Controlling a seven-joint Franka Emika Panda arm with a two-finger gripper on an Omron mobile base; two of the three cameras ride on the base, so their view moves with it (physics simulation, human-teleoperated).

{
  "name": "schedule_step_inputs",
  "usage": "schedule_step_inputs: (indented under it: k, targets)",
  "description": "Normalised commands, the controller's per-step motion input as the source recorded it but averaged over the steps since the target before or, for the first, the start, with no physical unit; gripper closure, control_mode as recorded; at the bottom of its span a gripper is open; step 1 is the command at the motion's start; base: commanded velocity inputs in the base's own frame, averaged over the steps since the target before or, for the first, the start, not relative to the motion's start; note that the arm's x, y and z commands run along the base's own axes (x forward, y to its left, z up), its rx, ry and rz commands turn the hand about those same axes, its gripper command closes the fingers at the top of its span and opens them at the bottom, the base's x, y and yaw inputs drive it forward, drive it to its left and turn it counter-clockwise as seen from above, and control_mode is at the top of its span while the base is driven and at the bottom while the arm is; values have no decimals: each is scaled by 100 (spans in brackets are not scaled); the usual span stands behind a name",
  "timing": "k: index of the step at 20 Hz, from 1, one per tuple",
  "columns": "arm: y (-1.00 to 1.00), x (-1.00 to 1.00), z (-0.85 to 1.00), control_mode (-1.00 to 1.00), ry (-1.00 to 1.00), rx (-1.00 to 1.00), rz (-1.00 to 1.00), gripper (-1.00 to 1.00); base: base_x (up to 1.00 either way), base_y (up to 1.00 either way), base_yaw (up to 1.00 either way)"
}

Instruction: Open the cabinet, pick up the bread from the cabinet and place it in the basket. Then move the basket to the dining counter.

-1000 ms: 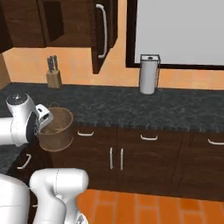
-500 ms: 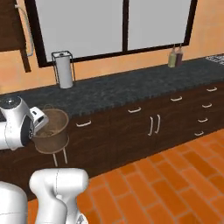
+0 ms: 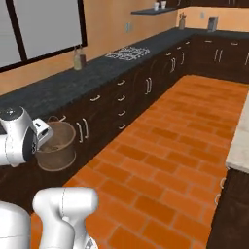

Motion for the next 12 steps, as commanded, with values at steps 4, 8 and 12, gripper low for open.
schedule_step_inputs:
  k: [4,8,12]
  targets:
    - [0,0,0,100,0,0,0,100,24,0,-84]
    - [0,0,0,100,0,0,0,100,60,0,-73]
    - [0,0,0,100,0,0,0,100,92,0,-54]
